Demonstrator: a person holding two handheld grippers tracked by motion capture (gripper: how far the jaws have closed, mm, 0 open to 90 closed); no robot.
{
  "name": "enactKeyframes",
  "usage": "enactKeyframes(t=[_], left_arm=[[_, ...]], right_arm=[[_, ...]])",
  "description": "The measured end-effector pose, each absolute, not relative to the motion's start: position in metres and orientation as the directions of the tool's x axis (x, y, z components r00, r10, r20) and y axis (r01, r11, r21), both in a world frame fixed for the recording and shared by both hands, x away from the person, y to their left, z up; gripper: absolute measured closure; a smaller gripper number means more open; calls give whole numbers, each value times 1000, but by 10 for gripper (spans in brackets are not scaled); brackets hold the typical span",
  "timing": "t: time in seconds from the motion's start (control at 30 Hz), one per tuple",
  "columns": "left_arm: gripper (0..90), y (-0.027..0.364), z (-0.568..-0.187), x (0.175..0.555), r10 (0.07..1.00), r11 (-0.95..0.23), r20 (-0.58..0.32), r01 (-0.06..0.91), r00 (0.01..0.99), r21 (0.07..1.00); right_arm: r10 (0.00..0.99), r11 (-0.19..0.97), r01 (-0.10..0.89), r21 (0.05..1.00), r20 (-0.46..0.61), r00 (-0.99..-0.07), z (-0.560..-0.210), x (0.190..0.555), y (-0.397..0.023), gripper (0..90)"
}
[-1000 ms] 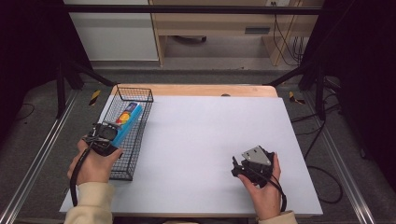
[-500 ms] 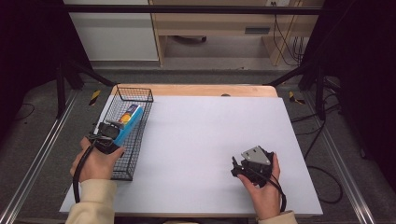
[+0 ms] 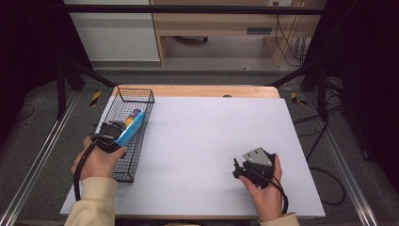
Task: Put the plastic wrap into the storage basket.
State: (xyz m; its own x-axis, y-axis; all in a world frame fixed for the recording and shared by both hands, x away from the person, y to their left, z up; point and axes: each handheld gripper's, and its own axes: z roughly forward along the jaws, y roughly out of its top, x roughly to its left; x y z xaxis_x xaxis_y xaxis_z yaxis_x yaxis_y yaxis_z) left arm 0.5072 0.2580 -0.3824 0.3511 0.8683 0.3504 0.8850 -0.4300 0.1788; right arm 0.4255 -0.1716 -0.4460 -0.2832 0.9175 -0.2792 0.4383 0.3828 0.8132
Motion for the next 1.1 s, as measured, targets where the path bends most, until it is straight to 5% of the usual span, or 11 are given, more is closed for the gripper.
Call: enactKeyframes(t=[0.27,0.67,1.1], left_arm=[[317,257,-383,508,854,-450,367,878,370,163],[112,240,-338,465,886,-463,273,684,375,563],[79,183,-338,450,780,-512,161,468,604,720]], right_arm=[[917,383,443,810,-278,-285,-447,426,-171,94],[916,387,446,807,-284,-282,-447,426,-174,78],[930,359,444,821,-272,-249,-444,425,-184,51]])
